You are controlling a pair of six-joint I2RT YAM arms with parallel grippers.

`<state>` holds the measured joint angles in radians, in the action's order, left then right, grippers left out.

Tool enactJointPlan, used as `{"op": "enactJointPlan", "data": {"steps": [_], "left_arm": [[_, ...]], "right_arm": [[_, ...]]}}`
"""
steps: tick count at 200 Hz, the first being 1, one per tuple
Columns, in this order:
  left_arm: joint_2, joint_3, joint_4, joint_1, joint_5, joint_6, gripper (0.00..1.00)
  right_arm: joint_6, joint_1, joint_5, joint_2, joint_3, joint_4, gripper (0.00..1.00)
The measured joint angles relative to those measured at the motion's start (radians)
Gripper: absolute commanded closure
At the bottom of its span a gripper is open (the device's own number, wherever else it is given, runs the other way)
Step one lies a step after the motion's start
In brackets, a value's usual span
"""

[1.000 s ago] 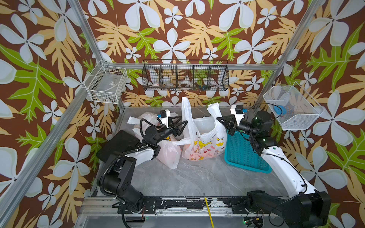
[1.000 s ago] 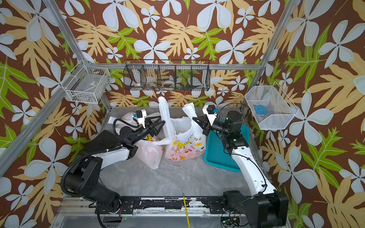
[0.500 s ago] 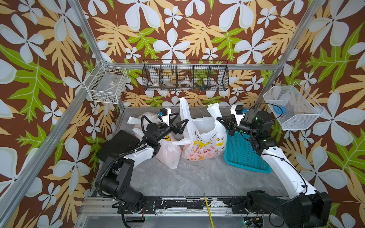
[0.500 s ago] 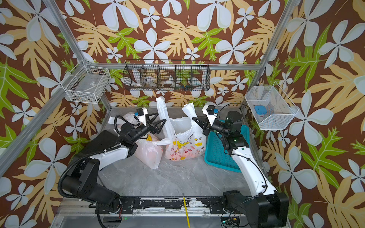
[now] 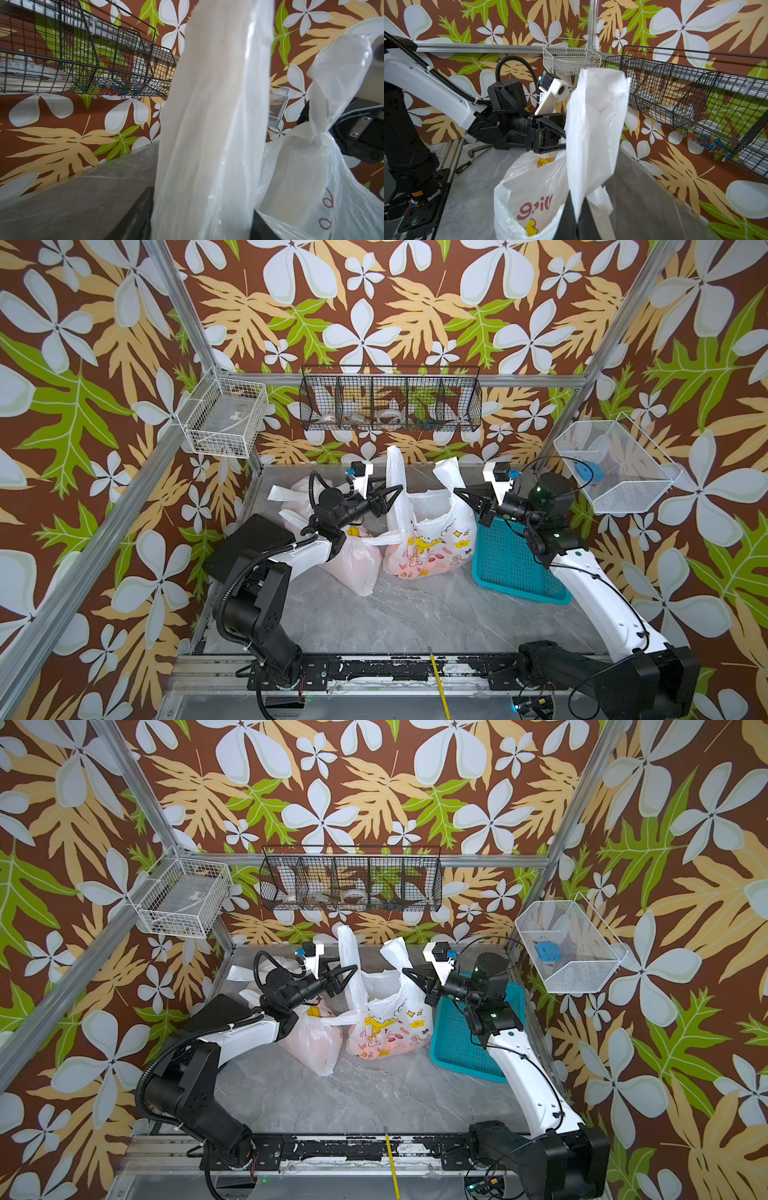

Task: Place the oranges into plastic bags & tie knots
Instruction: Tie the plastic bag at the center of the board.

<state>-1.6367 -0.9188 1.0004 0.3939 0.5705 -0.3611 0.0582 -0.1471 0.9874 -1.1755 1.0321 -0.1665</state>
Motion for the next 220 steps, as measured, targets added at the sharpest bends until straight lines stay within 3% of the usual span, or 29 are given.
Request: {"op": "enactJointPlan", "data": {"steps": [21,42,74,112,153,220], "left_arm": [[0.02,0.019,0.001,0.001,0.014,0.021,0.86],[0.065,0.045,-0.001,0.002,0.045,0.055,1.0],[0.15,0.056,-0.114,0.002,0.136,0.164,1.0],[0.24,0.014,-0.465,0.002,0.272,0.421,1.0],[0.27,-0.054,-0.813,0.003,0.277,0.658,1.0],[0.267,-0.109,-1.034,0.003,0.294,0.813,1.0]], "right_arm": [[0.035,-0.005,0.0,-0.017,0.027,0.05,1.0],[0.111,-0.026,0.008,-0.048,0.075,0.14,1.0],[0.269,-0.108,0.01,-0.095,0.137,0.292,1.0],[0.407,-0.181,0.002,-0.15,0.191,0.421,1.0],[0.503,-0.218,0.001,-0.161,0.18,0.504,1.0],[0.587,-0.298,0.007,-0.155,0.172,0.587,1.0]]}}
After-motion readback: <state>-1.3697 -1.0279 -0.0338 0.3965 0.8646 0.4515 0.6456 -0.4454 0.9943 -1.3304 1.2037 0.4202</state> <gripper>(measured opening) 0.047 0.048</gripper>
